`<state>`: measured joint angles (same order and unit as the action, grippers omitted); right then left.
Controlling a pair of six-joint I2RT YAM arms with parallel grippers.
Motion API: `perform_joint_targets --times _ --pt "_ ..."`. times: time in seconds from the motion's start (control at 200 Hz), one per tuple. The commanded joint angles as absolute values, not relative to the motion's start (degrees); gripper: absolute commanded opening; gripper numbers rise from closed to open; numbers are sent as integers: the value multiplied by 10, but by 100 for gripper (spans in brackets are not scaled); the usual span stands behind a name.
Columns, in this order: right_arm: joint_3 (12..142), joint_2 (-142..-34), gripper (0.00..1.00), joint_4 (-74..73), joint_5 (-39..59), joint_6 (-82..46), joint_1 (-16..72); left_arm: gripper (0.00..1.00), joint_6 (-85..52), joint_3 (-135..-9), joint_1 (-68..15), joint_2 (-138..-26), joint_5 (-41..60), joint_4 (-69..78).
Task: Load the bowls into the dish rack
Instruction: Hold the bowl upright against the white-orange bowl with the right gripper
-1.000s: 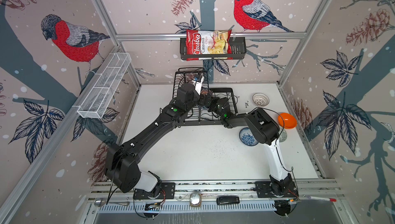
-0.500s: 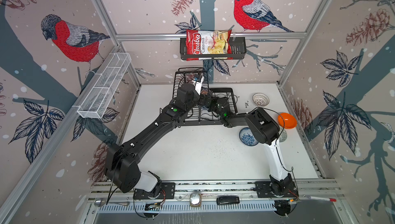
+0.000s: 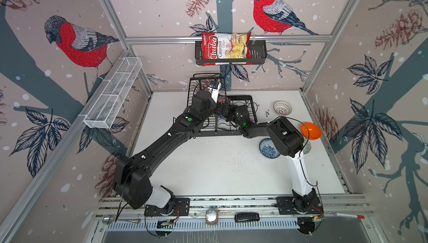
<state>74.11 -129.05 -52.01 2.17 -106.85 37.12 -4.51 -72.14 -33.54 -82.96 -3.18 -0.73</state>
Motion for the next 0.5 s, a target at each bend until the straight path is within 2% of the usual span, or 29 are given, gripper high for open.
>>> perform_joint_targets --times 0.0,0.495 --pt "739 -1283 31 -508 29 -1071 372 98 -49 -725 -335 -829 -29 -11" --pt "744 -1280 38 -507 33 -1071 370 98 -49 -725 -336 -827 -30 -11"
